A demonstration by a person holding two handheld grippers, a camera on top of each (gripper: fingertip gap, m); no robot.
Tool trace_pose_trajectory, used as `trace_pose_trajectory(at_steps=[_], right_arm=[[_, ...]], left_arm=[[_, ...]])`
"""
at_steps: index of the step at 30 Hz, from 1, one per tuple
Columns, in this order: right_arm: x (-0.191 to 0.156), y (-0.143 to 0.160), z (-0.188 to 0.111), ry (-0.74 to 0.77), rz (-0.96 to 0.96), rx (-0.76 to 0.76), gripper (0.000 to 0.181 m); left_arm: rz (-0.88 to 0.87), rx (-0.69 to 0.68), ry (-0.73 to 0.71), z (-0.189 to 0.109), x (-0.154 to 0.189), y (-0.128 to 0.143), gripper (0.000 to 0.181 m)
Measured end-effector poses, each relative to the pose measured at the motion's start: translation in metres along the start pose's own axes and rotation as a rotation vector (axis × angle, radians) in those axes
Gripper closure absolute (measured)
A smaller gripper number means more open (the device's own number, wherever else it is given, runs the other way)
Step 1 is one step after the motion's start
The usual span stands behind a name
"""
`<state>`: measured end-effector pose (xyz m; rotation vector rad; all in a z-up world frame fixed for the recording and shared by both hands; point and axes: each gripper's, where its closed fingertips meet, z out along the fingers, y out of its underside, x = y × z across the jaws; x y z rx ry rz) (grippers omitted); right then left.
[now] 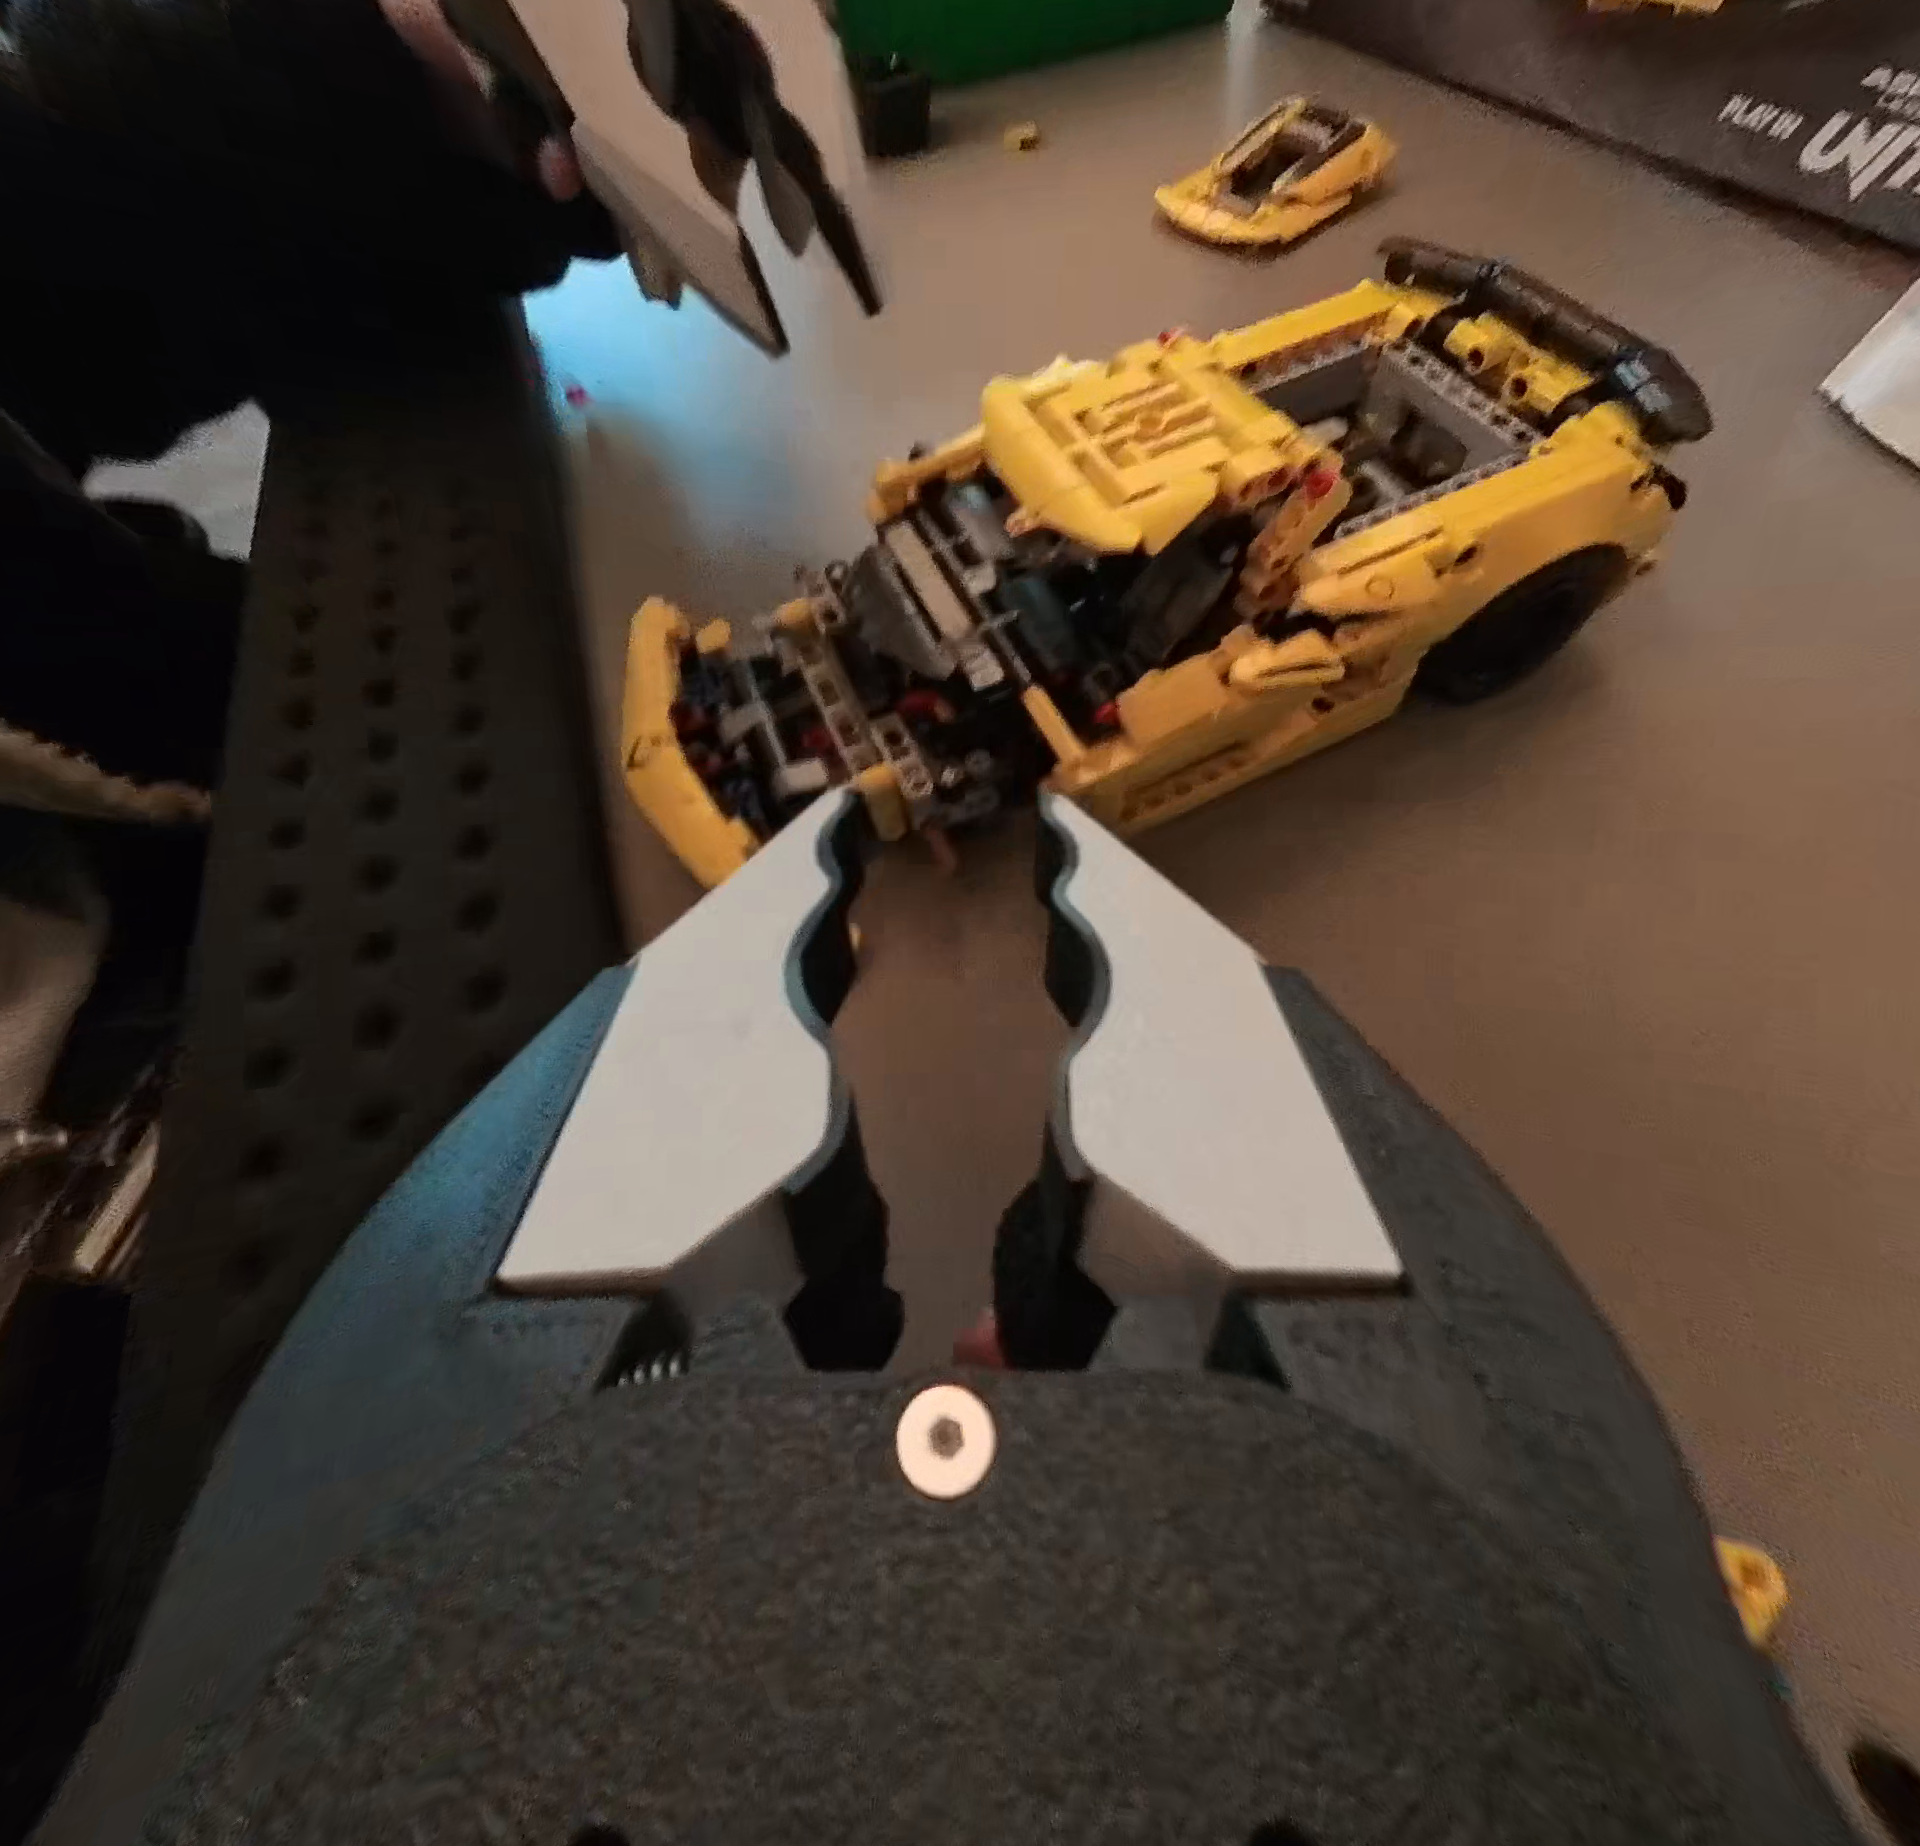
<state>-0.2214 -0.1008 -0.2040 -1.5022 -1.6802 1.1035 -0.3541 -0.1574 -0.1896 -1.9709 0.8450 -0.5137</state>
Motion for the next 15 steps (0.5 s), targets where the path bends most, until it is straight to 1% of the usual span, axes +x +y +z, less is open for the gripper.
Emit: trace_pose_trajectory(at_steps=[2,3,5,7,8,9,10,12,13,15], right_arm=[[0.005,-0.009,0.004,0.005,0.036,0.076,0.155],[0.004,-0.010,0.004,0.003,0.050,0.102,0.155],[0.004,-0.009,0.001,0.023,0.022,0.107,0.156],[0.010,-0.011,-0.004,0.085,-0.024,0.142,0.160],[0.013,-0.013,-0.005,0.112,-0.042,0.161,0.163],[0.017,-0.014,-0.006,0.132,-0.055,0.166,0.165],[0.019,-0.014,-0.005,0.143,-0.062,0.160,0.165],[0.020,-0.013,-0.002,0.131,-0.055,0.148,0.165],[0.019,-0.010,0.001,0.120,-0.046,0.136,0.165],[0.019,-0.004,0.005,0.110,-0.041,0.099,0.164]], left_arm=[[-0.045,0.011,-0.055,-0.035,-0.011,0.004,0.154],[-0.080,0.041,-0.104,-0.060,-0.019,0.005,0.154],[-0.160,0.099,-0.210,-0.116,-0.029,0.013,0.154],[-0.215,0.092,-0.353,-0.169,-0.033,0.036,0.154],[-0.230,0.053,-0.420,-0.189,-0.031,0.053,0.153],[-0.246,0.002,-0.468,-0.200,-0.026,0.071,0.153],[-0.267,-0.051,-0.493,-0.204,-0.019,0.089,0.153],[-0.294,-0.132,-0.492,-0.195,-0.003,0.114,0.151],[-0.290,-0.146,-0.499,-0.186,0.001,0.120,0.151],[-0.269,-0.138,-0.491,-0.166,0.003,0.123,0.151]])
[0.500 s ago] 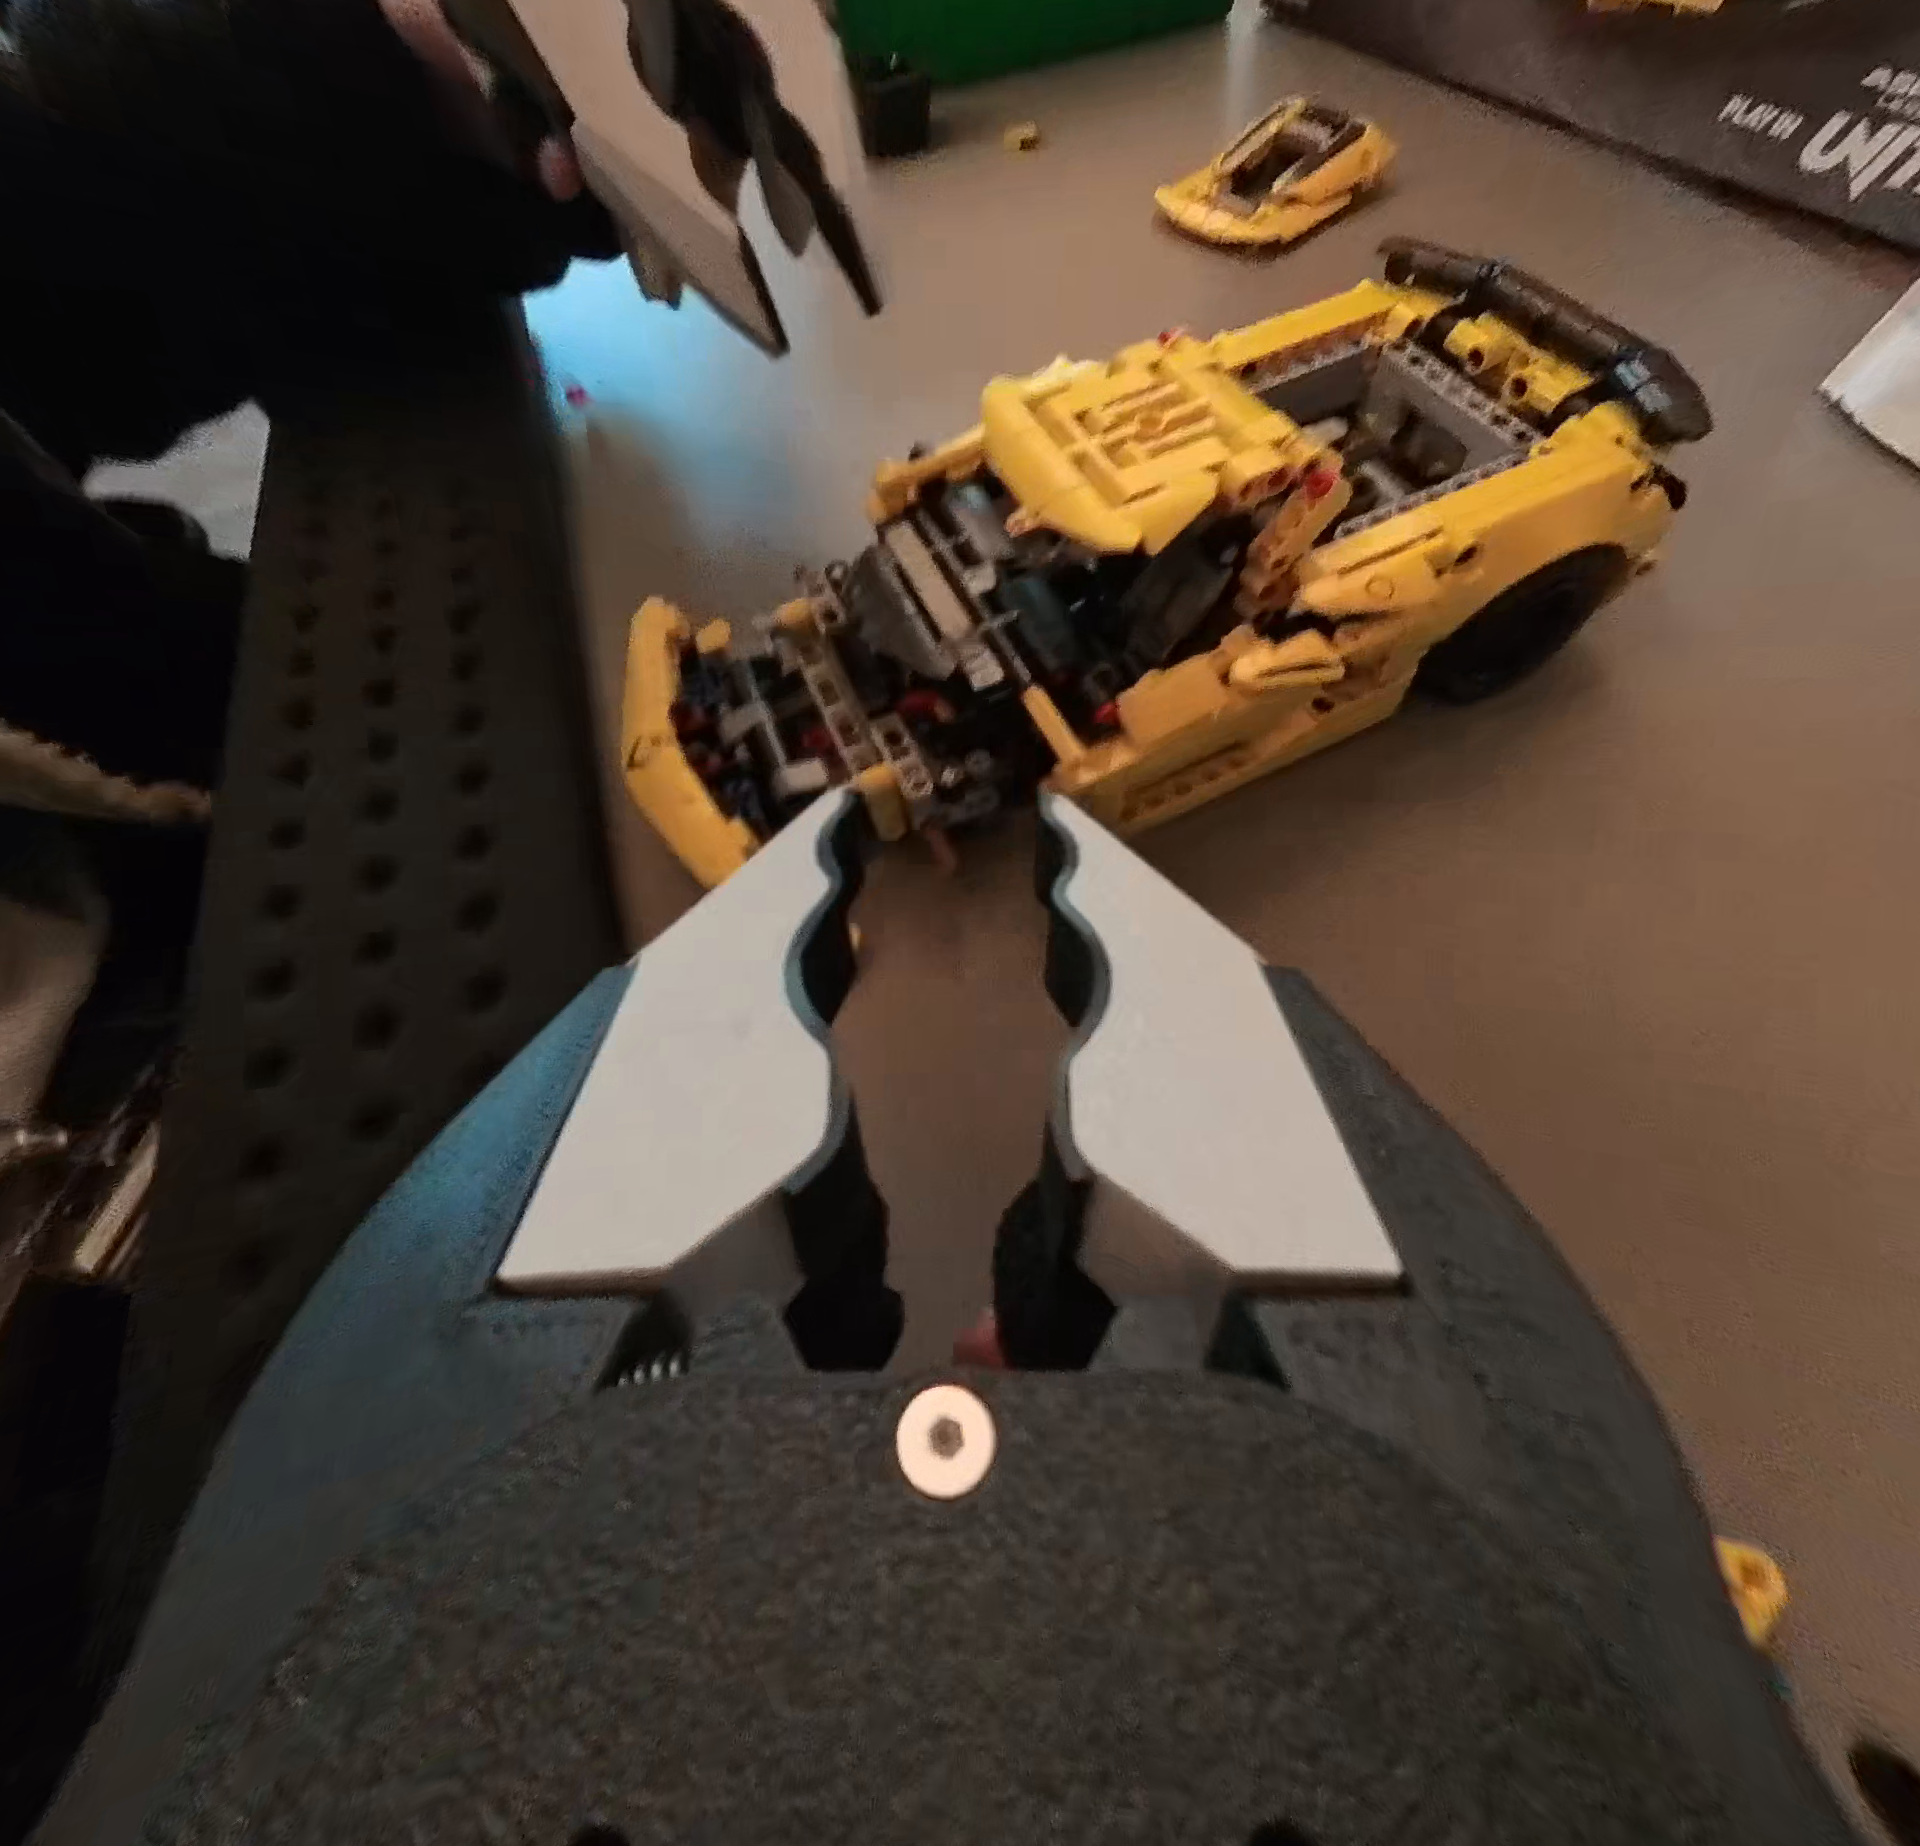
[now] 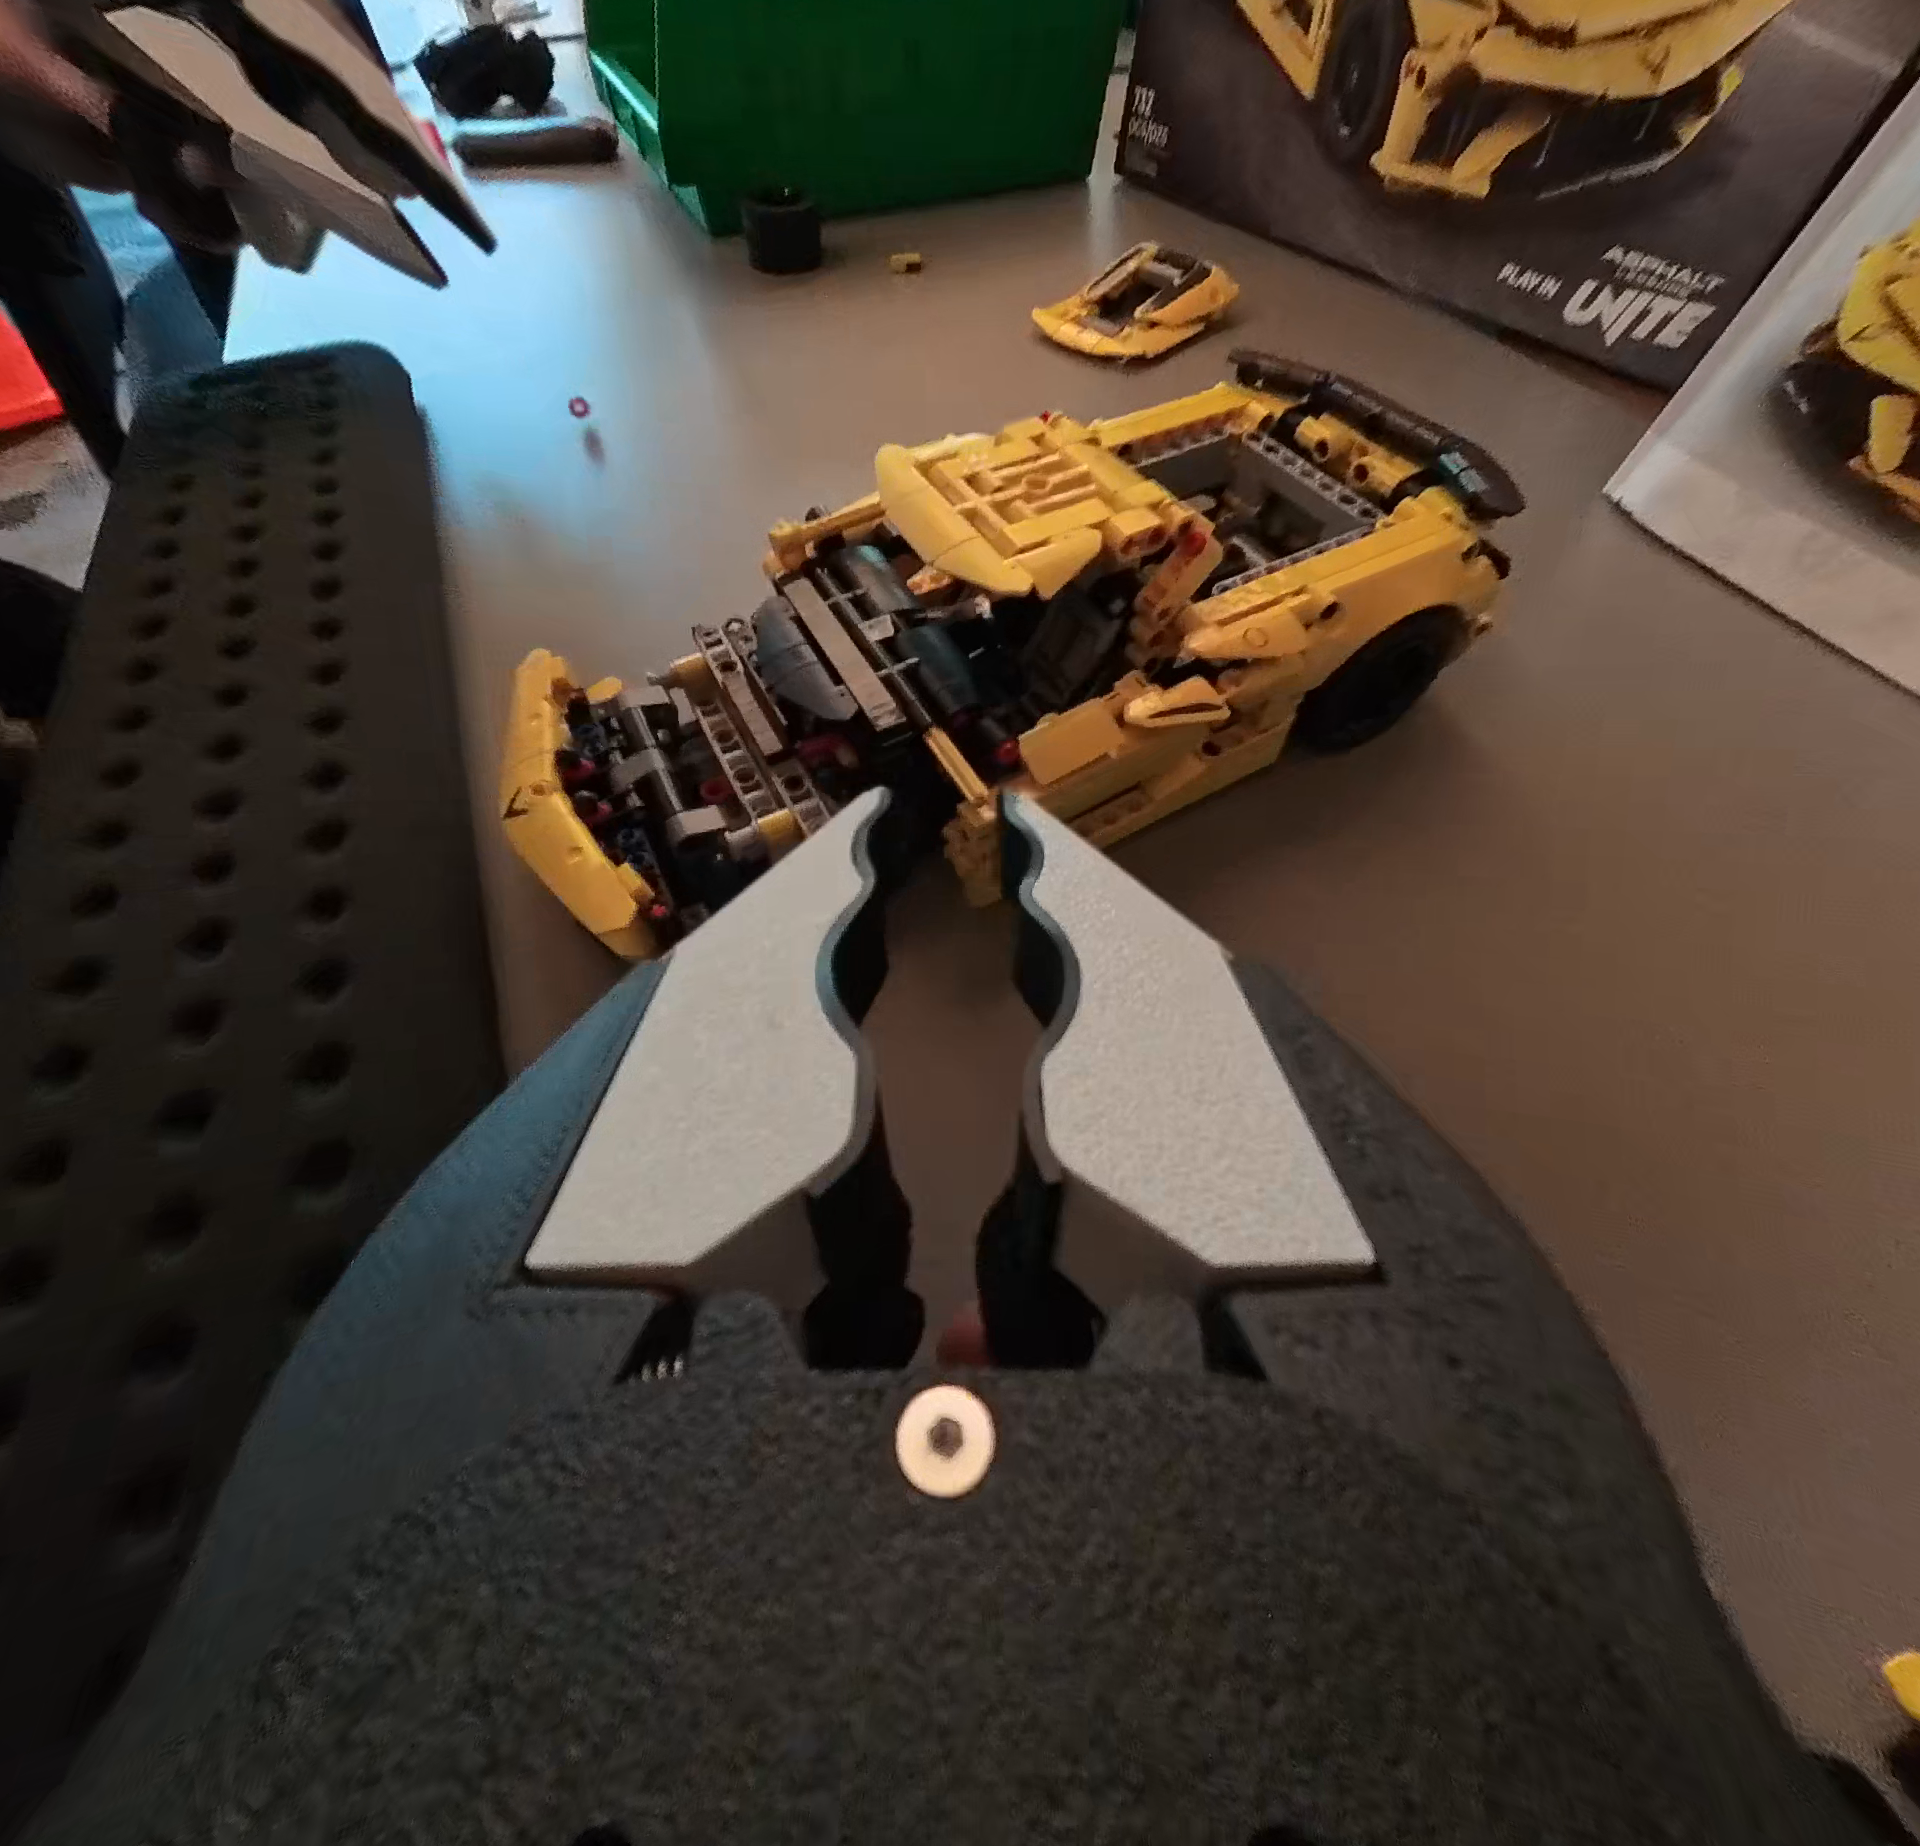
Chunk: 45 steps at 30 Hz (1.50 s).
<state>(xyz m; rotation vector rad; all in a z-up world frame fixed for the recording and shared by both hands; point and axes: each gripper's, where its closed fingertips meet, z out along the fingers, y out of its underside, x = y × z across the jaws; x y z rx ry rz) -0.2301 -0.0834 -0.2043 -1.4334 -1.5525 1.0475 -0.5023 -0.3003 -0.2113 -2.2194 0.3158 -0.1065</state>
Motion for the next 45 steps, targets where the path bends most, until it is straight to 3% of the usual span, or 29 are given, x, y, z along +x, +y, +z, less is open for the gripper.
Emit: trace_pose_trajectory(at_steps=[6,16,21,25,29,33,45], right_arm=[[0.004,0.005,0.000,0.025,-0.004,-0.016,0.164],[0.003,0.007,0.000,0.012,0.011,-0.025,0.164],[0.000,0.005,-0.002,0.009,0.005,-0.014,0.165],[0.000,0.003,-0.003,0.004,0.014,-0.007,0.165],[-0.002,0.004,-0.002,-0.003,0.010,-0.013,0.165],[-0.004,0.006,-0.001,-0.010,0.010,-0.023,0.165],[-0.003,0.006,-0.002,-0.010,0.024,-0.022,0.165]], left_arm=[[0.048,-0.056,0.080,0.043,0.011,0.000,0.150],[0.208,-0.099,0.297,0.069,0.067,-0.012,0.154],[0.260,-0.147,0.325,0.072,0.078,-0.013,0.157],[0.235,-0.144,0.429,0.065,0.097,-0.019,0.157],[0.380,-0.220,0.408,0.073,0.105,-0.010,0.157],[0.392,-0.291,0.450,0.076,0.105,-0.004,0.166],[0.420,-0.238,0.444,0.085,0.110,-0.010,0.175]])
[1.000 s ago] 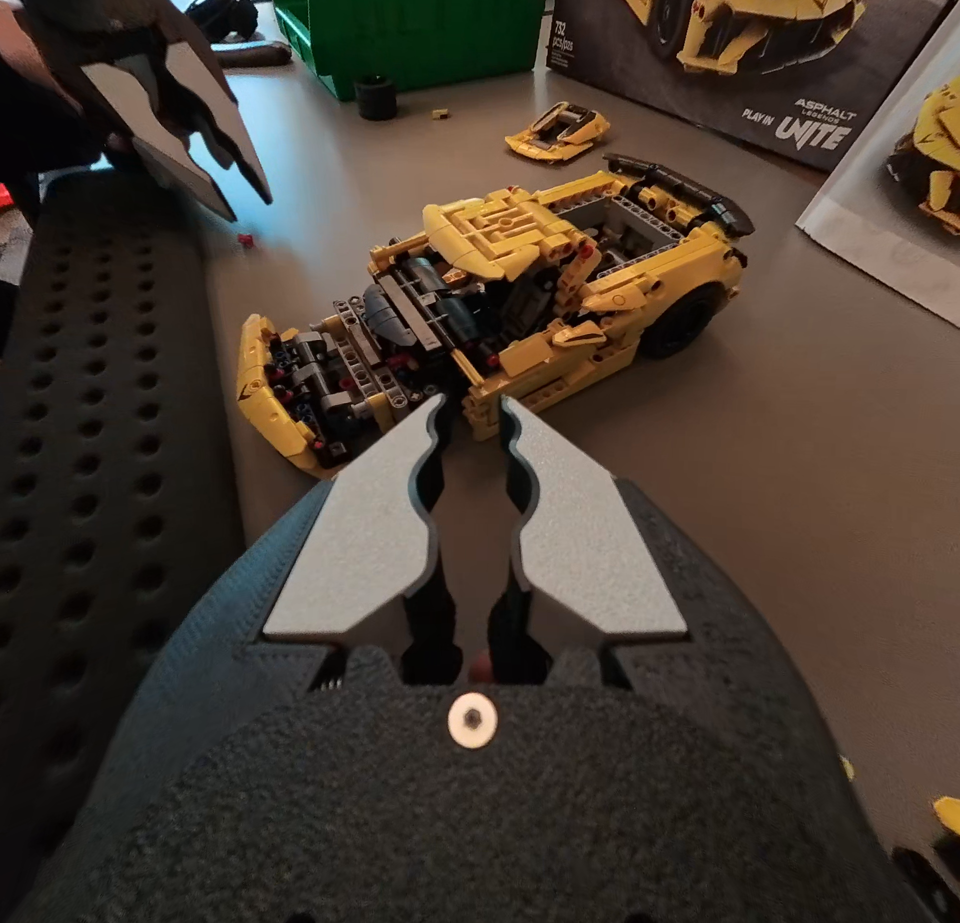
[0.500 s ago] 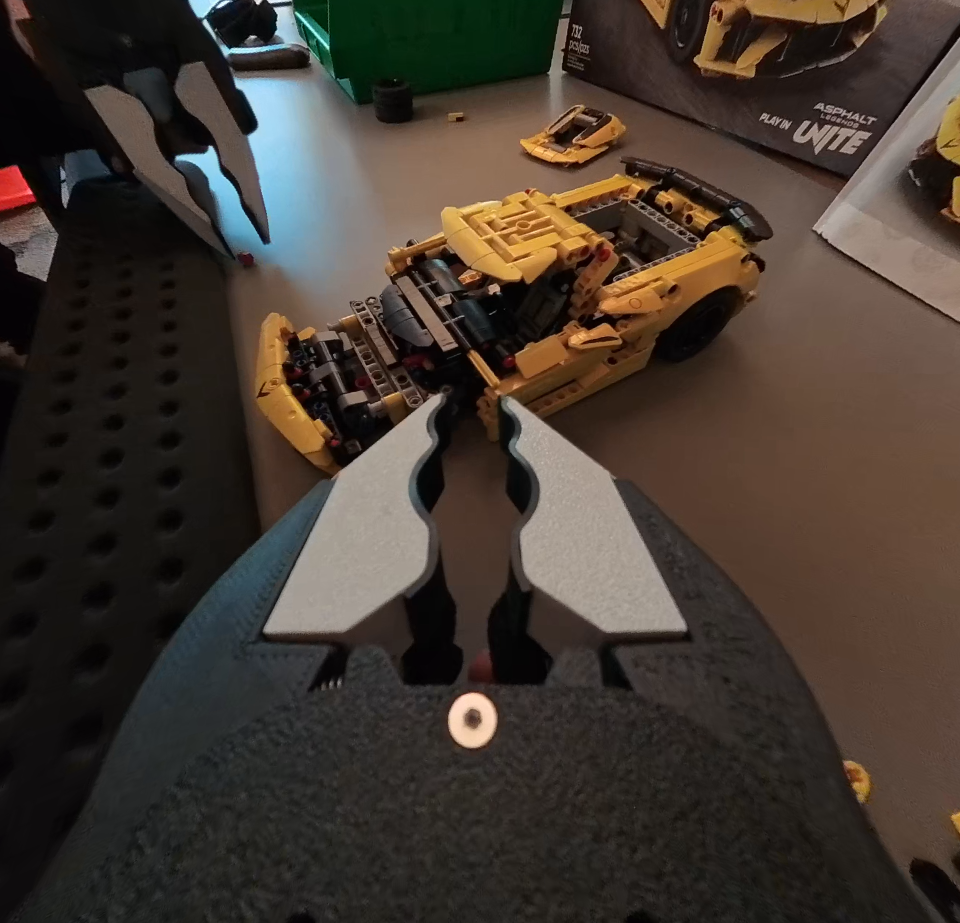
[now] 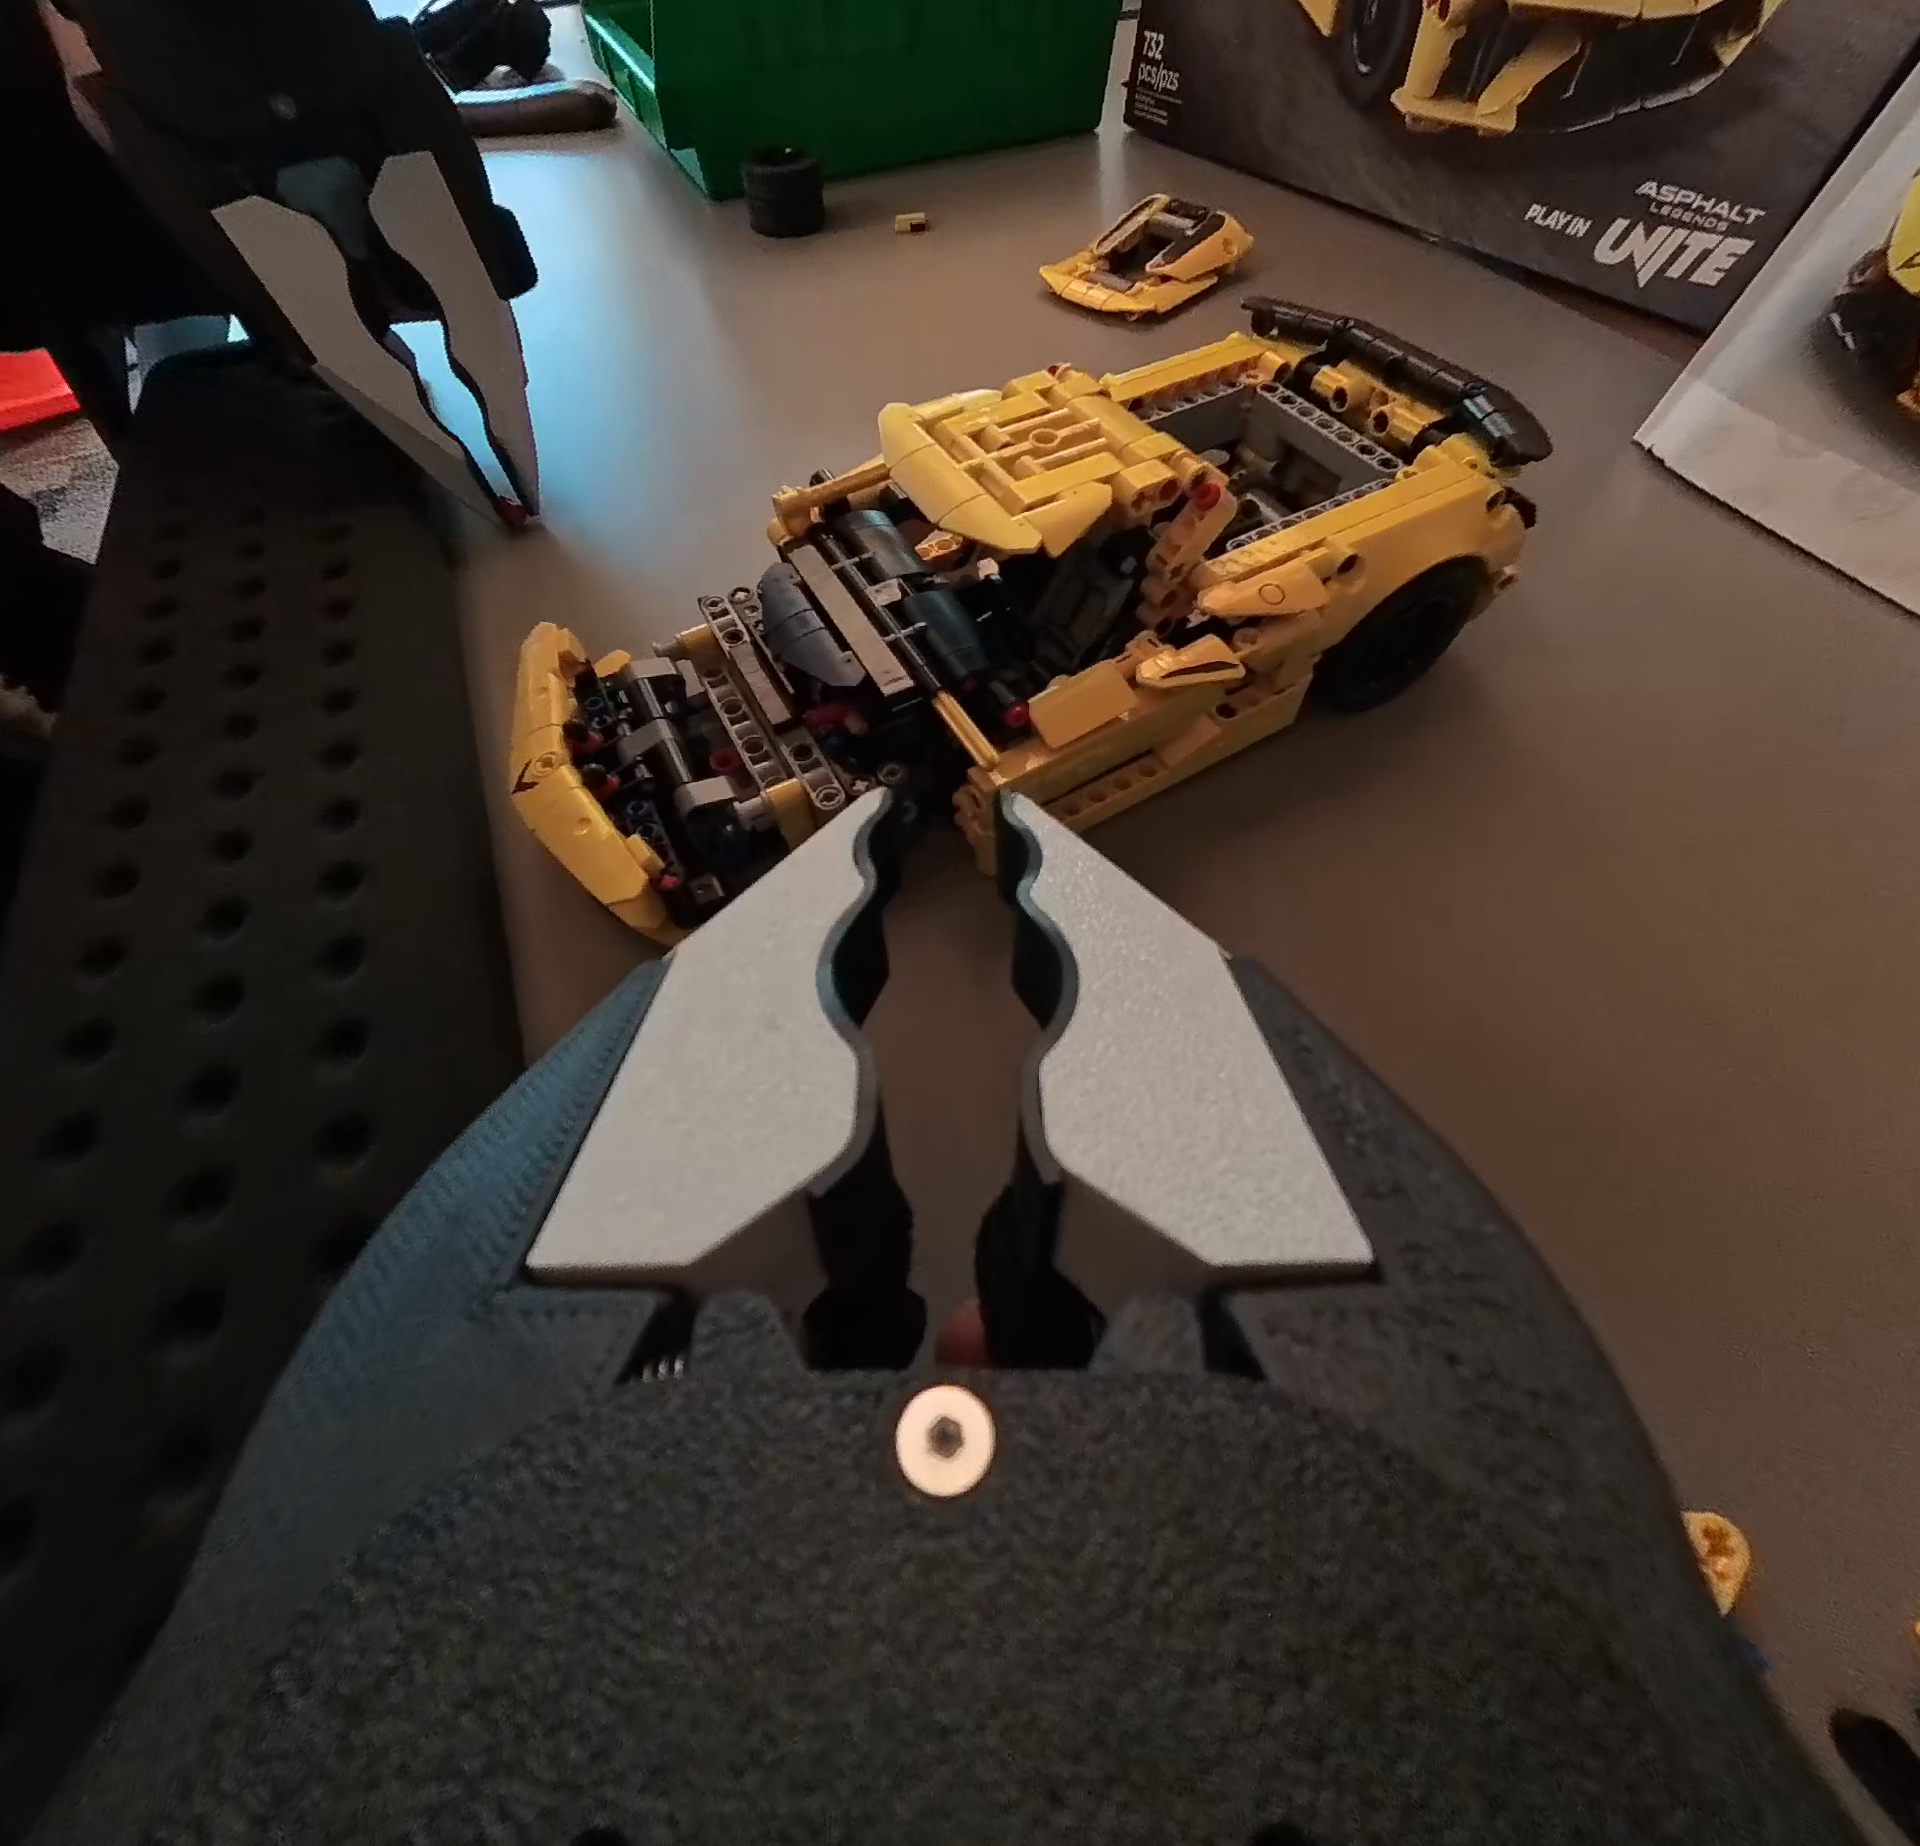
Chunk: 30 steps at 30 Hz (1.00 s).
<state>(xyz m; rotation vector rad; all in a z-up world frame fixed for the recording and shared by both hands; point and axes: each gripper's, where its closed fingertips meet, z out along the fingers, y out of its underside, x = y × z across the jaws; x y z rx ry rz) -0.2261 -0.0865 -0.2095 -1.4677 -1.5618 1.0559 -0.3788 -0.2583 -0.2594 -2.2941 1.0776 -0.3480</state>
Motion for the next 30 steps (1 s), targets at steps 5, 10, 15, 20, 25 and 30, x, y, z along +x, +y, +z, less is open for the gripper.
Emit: trace_pose_trajectory(at_steps=[5,10,15,20,25,30], right_arm=[[-0.002,-0.007,-0.002,-0.009,0.011,0.032,0.165],[-0.055,-0.080,-0.014,-0.347,0.354,0.321,0.167],[-0.119,-0.108,0.002,-0.946,0.834,0.233,0.131],[-0.123,-0.106,0.001,-1.067,1.024,0.227,0.136],[-0.128,-0.108,-0.016,-1.206,1.064,0.229,0.152],[-0.133,-0.102,-0.017,-1.214,1.032,0.210,0.171]], left_arm=[[0.024,0.028,-0.041,-0.003,-0.005,-0.006,0.175],[0.135,0.337,-0.158,-0.022,-0.008,-0.075,0.175],[0.326,0.679,-0.182,-0.038,0.022,-0.158,0.176],[0.407,0.842,-0.135,-0.044,0.043,-0.200,0.175],[0.483,0.838,-0.136,-0.037,0.052,-0.210,0.176],[0.509,0.835,-0.140,-0.034,0.058,-0.213,0.176]])
